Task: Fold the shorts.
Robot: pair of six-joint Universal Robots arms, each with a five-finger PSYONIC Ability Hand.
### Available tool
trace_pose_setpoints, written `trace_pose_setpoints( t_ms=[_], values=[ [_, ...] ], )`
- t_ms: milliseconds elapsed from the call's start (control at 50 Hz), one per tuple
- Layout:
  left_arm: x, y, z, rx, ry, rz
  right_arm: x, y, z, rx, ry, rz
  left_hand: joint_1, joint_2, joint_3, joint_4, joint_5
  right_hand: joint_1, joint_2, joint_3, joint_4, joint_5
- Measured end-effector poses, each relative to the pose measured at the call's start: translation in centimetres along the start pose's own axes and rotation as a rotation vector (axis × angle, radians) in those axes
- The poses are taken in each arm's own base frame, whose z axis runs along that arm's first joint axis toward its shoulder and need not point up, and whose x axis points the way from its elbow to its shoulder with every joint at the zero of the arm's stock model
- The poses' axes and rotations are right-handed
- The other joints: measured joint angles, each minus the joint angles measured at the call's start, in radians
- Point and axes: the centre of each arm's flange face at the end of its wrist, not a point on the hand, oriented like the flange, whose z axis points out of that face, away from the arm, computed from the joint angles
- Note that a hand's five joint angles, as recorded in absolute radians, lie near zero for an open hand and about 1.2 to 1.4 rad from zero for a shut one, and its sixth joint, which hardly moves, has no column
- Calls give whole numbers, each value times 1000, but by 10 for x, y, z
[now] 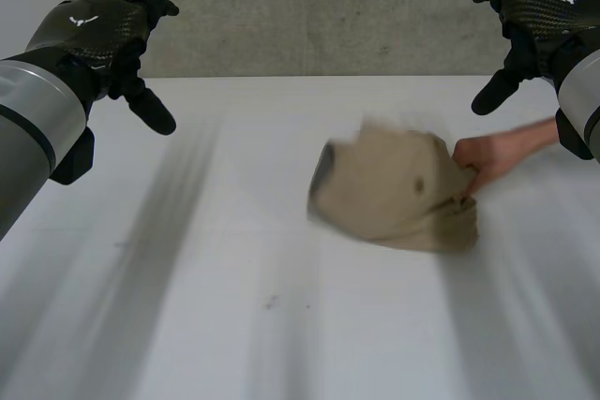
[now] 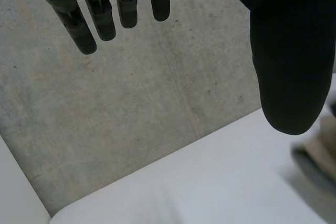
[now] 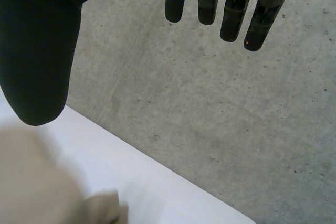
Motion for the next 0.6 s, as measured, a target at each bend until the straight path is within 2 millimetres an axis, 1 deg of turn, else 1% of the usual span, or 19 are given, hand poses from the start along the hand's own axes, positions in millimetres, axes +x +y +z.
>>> trace_pose_setpoints(
  t_ms=[220, 460, 600],
  values=[
    [0, -1, -1, 23, -1, -2, -1, 2, -1, -7, -5, 1, 0, 0, 0, 0, 0, 0, 0, 0, 0, 0],
    [-2, -13, -5, 81, -7, -8, -2, 3, -2, -9, -6, 0, 0, 0, 0, 0, 0, 0, 0, 0, 0, 0],
    [-2, -13, -6, 83, -7, -8, -2, 4, -2, -9, -6, 0, 0, 0, 0, 0, 0, 0, 0, 0, 0, 0]
  ],
)
